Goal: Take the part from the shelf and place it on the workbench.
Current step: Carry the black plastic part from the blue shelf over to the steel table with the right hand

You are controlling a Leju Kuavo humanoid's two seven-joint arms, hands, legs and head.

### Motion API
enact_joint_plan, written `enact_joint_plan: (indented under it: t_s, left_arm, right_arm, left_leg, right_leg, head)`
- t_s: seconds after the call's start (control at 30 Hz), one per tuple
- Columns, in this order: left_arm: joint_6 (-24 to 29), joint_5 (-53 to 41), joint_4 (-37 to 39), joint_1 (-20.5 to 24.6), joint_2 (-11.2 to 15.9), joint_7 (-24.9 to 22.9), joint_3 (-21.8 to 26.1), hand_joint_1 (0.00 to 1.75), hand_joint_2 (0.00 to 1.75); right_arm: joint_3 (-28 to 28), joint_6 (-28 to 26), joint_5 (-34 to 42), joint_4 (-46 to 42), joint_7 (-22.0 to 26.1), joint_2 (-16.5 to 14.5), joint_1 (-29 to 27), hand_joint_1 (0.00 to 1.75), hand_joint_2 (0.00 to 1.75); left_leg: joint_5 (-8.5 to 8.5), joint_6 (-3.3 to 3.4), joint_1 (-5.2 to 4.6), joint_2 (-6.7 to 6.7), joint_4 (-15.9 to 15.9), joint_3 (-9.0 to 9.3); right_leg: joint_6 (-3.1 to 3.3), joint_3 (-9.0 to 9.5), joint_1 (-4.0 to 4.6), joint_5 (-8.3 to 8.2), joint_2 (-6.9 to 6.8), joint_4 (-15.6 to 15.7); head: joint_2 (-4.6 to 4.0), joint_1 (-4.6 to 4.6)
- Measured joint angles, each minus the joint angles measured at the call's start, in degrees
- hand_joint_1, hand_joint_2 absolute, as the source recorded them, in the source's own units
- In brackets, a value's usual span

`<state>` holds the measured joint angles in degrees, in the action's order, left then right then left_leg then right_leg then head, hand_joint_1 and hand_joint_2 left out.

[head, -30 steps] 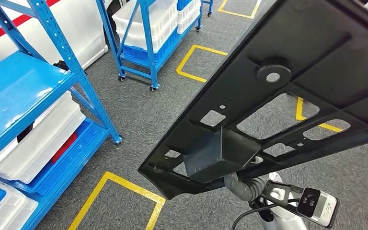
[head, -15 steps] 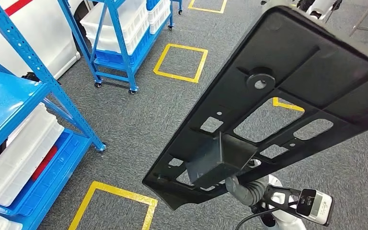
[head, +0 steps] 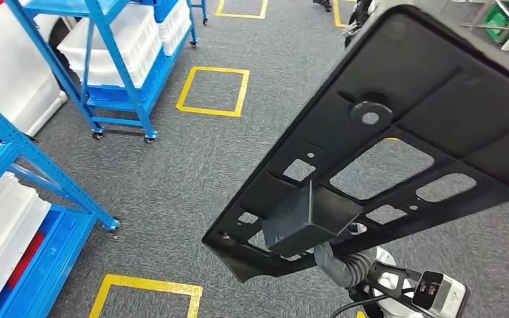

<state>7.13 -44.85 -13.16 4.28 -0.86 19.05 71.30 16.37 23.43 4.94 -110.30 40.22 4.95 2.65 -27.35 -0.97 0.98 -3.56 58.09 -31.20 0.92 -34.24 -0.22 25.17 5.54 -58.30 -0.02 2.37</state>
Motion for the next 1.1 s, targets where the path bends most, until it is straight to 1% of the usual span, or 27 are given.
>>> enact_joint_plan:
  t_s: [0.07, 0.1, 0.13, 0.2, 0.27, 0.3, 0.33, 0.37, 0.43, 0.47, 0.5, 0.57, 0.6, 0.63, 0.7, 0.73, 0.77, 0.8, 0.83, 0.87, 0.9, 0.93, 0.97, 1.0, 1.03, 1.07, 1.1]
  left_arm:
    - [0.01, -0.1, 0.0, 0.08, 0.21, -0.04, 0.0, 0.0, 1.75]
    - [0.0, -0.13, 0.0, 0.16, 0.27, -0.04, 0.0, 0.0, 1.75]
    - [-0.07, -0.19, 0.0, 0.2, 0.34, -0.03, 0.0, 0.0, 1.75]
    - [-0.26, -0.36, 0.0, 0.08, 0.42, -0.01, 0.0, 0.0, 1.75]
    - [-0.44, -0.64, 0.0, -0.14, 0.47, 0.03, 0.0, 0.0, 1.75]
    - [-0.51, -0.79, 0.0, -0.17, 0.48, 0.07, -0.01, 0.0, 1.75]
    - [-0.56, -0.94, 0.0, -0.14, 0.49, 0.11, -0.02, 0.0, 1.75]
    - [-0.63, -1.08, 0.0, -0.09, 0.49, 0.15, -0.03, 0.0, 1.75]
    - [-0.8, -1.24, 0.0, -0.02, 0.49, 0.2, -0.05, 0.0, 1.75]
    - [-0.93, -1.27, 0.0, -0.01, 0.48, 0.22, -0.06, 0.0, 1.75]
    - [-1.06, -1.27, 0.0, 0.03, 0.48, 0.25, -0.07, 0.0, 1.75]
    - [-1.3, -1.27, 0.0, 0.16, 0.46, 0.28, -0.08, 0.0, 1.75]
    - [-1.43, -1.27, 0.0, 0.25, 0.46, 0.31, -0.09, 0.0, 1.75]
    - [-1.58, -1.26, 0.0, 0.28, 0.45, 0.34, -0.09, 0.0, 1.75]
    - [-1.93, -1.2, 0.0, 0.18, 0.43, 0.4, -0.09, 0.0, 1.75]
    - [-2.08, -1.16, 0.0, 0.05, 0.42, 0.42, -0.09, 0.0, 1.75]
    - [-2.2, -1.12, 0.0, -0.07, 0.42, 0.43, -0.09, 0.0, 1.75]
    - [-2.27, -1.07, 0.0, -0.14, 0.41, 0.44, -0.09, 0.0, 1.75]
    - [-2.31, -0.99, 0.0, -0.17, 0.41, 0.43, -0.09, 0.0, 1.75]
    - [-2.26, -0.88, 0.0, -0.14, 0.4, 0.36, -0.08, 0.0, 1.75]
    - [-2.12, -0.69, 0.0, -0.08, 0.4, 0.2, -0.05, 0.0, 1.75]
    - [-1.92, -0.44, 0.0, -0.02, 0.4, 0.01, -0.01, 0.0, 1.75]
    - [-1.68, -0.2, 0.0, 0.01, 0.4, -0.19, 0.05, 0.0, 1.75]
    - [-1.44, 0.05, 0.0, 0.04, 0.4, -0.38, 0.1, 0.0, 1.75]
    - [-1.26, 0.25, 0.0, 0.08, 0.4, -0.53, 0.14, 0.0, 1.75]
    - [-1.1, 0.41, 0.0, 0.14, 0.4, -0.64, 0.16, 0.0, 1.75]
    - [-0.99, 0.59, 0.0, 0.24, 0.4, -0.75, 0.17, 0.0, 1.75]
  right_arm:
    - [0.0, -0.31, 0.15, -1.06, 0.0, 0.21, -0.96, 1.75, 1.75]
    - [-0.01, -0.34, 0.26, -1.52, 0.01, 0.35, -1.4, 1.75, 1.75]
    - [-0.01, -0.34, 0.34, -1.92, 0.01, 0.49, -1.7, 1.75, 1.75]
    - [-0.02, -0.31, 0.36, -2.53, 0.01, 0.68, -2.09, 1.75, 1.75]
    - [-0.02, -0.24, 0.23, -2.83, 0.0, 0.72, -2.65, 1.75, 1.75]
    - [-0.02, -0.2, 0.18, -2.9, 0.0, 0.72, -2.99, 1.75, 1.75]
    - [-0.02, -0.16, 0.14, -2.96, 0.0, 0.72, -3.28, 1.75, 1.75]
    - [-0.02, -0.15, 0.1, -3.0, 0.0, 0.72, -3.46, 1.75, 1.75]
    - [-0.02, -0.16, 0.01, -3.13, 0.0, 0.72, -3.6, 1.75, 1.75]
    - [-0.01, -0.16, 0.01, -3.25, 0.01, 0.7, -3.63, 1.75, 1.75]
    - [-0.01, -0.17, 0.02, -3.36, 0.01, 0.7, -3.65, 1.75, 1.75]
    - [-0.02, -0.17, 0.13, -3.51, 0.0, 0.7, -3.78, 1.75, 1.75]
    - [-0.02, -0.16, 0.2, -3.56, -0.01, 0.7, -3.87, 1.75, 1.75]
    - [-0.02, -0.17, 0.31, -3.61, -0.01, 0.69, -3.91, 1.75, 1.75]
    - [-0.02, -0.26, 0.59, -3.66, 0.0, 0.56, -3.93, 1.75, 1.75]
    - [-0.02, -0.34, 0.77, -3.63, 0.01, 0.5, -3.9, 1.75, 1.75]
    - [-0.02, -0.47, 0.91, -3.57, 0.0, 0.45, -3.91, 1.75, 1.75]
    - [-0.02, -0.6, 1.06, -3.49, -0.01, 0.43, -3.91, 1.75, 1.75]
    - [-0.03, -0.75, 1.22, -3.39, -0.01, 0.43, -3.87, 1.75, 1.75]
    - [-0.03, -0.89, 1.43, -3.28, -0.02, 0.43, -3.77, 1.75, 1.75]
    - [-0.04, -0.97, 1.73, -3.14, -0.04, 0.43, -3.52, 1.75, 1.75]
    - [-0.04, -1.05, 2.09, -2.97, -0.11, 0.43, -3.09, 1.75, 1.75]
    - [-0.03, -1.11, 2.46, -2.74, -0.28, 0.43, -2.47, 1.75, 1.75]
    - [0.01, -1.17, 2.8, -2.46, -0.51, 0.42, -1.79, 1.75, 1.75]
    - [0.08, -1.22, 3.1, -2.17, -0.73, 0.4, -1.17, 1.75, 1.75]
    - [0.15, -1.25, 3.36, -1.88, -0.94, 0.39, -0.6, 1.75, 1.75]
    - [0.24, -1.27, 3.6, -1.6, -1.06, 0.37, -0.1, 1.75, 1.75]
  left_leg:
    - [0.04, 0.65, -0.11, 0.64, -0.26, 0.13]
    - [0.25, 1.08, -0.08, 1.21, -0.51, 0.22]
    - [0.46, 1.53, -0.03, 1.84, -0.78, 0.28]
    - [0.66, 2.17, -0.13, 3.25, -1.11, 0.32]
    - [0.6, 2.37, -0.36, 4.65, -1.1, 0.24]
    - [0.56, 2.37, -0.42, 5.33, -1.08, 0.21]
    - [0.51, 2.32, -0.45, 5.95, -1.07, 0.22]
    - [0.42, 2.23, -0.46, 6.54, -1.05, 0.29]
    - [0.13, 1.81, -0.6, 7.56, -0.98, 0.58]
    - [-0.03, 1.52, -0.69, 7.96, -0.94, 0.73]
    - [-0.18, 1.2, -0.78, 8.37, -0.91, 0.88]
    - [-0.35, 0.54, -0.78, 9.26, -1.0, 1.19]
    - [-0.64, 0.2, -0.65, 9.15, -0.74, 1.24]
    - [-1.41, -0.09, -0.52, 8.34, 0.21, 0.99]
    - [-4.75, -0.49, -0.27, 5.64, 5.61, -1.21]
    - [-6.77, -0.6, -0.25, 4.63, 9.57, -2.99]
    - [-8.27, -0.7, -0.23, 4.19, 13.32, -4.79]
    - [-8.76, -0.76, -0.23, 4.01, 15.64, -5.98]
    - [-8.04, -0.77, -0.22, 3.95, 15.81, -6.21]
    - [-6.25, -0.73, -0.18, 3.8, 13.73, -5.4]
    - [-3.82, -0.65, -0.09, 3.25, 9.84, -3.76]
    - [-1.93, -0.54, 0.01, 1.97, 5.78, -2.06]
    - [-0.68, -0.41, 0.12, 0.76, 2.51, -0.72]
    - [-0.14, -0.26, 0.14, -0.22, 0.55, 0.01]
    - [-0.24, -0.05, 0.07, -0.67, -0.05, 0.16]
    - [-0.12, 0.2, -0.01, -0.24, -0.25, 0.15]
    - [0.1, 0.6, 0.02, 0.36, -0.43, 0.15]
  right_leg:
    - [-0.76, -0.35, -0.1, -0.24, 0.88, 0.05]
    - [-1.03, -0.55, -0.09, -0.07, 0.34, -0.19]
    - [-1.26, -1.07, -0.04, 0.66, -0.83, -1.2]
    - [-1.56, -3.66, -0.06, 3.94, -3.85, -6.66]
    - [-1.86, -7.19, -0.34, 7.2, -4.88, -14.05]
    - [-1.98, -8.08, -0.47, 7.56, -5.01, -15.97]
    - [-2.06, -7.85, -0.58, 6.87, -5.18, -15.69]
    - [-2.06, -6.36, -0.64, 5.28, -5.55, -13.06]
    - [-1.76, -1.72, -0.43, 2.1, -7.65, -4.85]
    - [-1.5, -0.07, -0.23, 1.28, -8.44, -1.83]
    - [-1.23, 0.74, 0.01, 1.08, -8.93, -0.24]
    - [-0.66, 0.73, 0.29, 1.11, -8.01, 0.22]
    - [-0.34, 0.8, 0.24, 1.01, -7.5, 0.41]
    - [0.04, 0.91, 0.12, 0.86, -6.97, 0.63]
    - [0.71, 1.1, -0.11, 0.64, -5.97, 0.92]
    - [0.92, 1.07, -0.08, 0.62, -5.4, 0.93]
    - [1.01, 1.04, -0.01, 0.61, -4.74, 0.92]
    - [1.02, 1.05, 0.03, 0.6, -4.04, 0.89]
    - [1.0, 1.1, 0.05, 0.61, -3.34, 0.85]
    - [0.95, 1.18, 0.04, 0.63, -2.66, 0.77]
    - [0.86, 1.25, 0.0, 0.69, -2.01, 0.64]
    - [0.66, 1.22, 0.02, 0.76, -1.4, 0.44]
    - [0.39, 1.01, 0.02, 0.77, -0.74, 0.21]
    - [0.04, 0.7, -0.03, 0.69, -0.16, 0.04]
    - [-0.36, 0.35, -0.12, 0.52, 0.45, -0.03]
    - [-0.76, 0.06, -0.24, 0.29, 1.06, 0.02]
    - [-1.09, -0.13, -0.33, 0.23, 1.04, -0.02]
  head:
    - [0.0, 0.0]
    - [0.0, 0.0]
    - [0.0, -0.01]
    - [0.0, -0.02]
    - [0.0, -0.01]
    - [0.0, -0.01]
    - [0.0, -0.01]
    - [0.0, -0.01]
    - [0.0, -0.01]
    - [0.0, -0.01]
    - [0.0, -0.01]
    - [0.0, -0.01]
    - [0.0, -0.01]
    - [0.0, -0.01]
    - [0.0, 0.0]
    - [0.0, 0.0]
    - [0.0, 0.0]
    - [0.0, 0.0]
    - [0.0, -0.01]
    - [0.0, -0.01]
    - [0.0, -0.01]
    - [0.0, -0.01]
    - [0.0, -0.01]
    - [0.0, -0.01]
    - [0.0, -0.01]
    - [0.0, -0.01]
    - [0.0, -0.01]
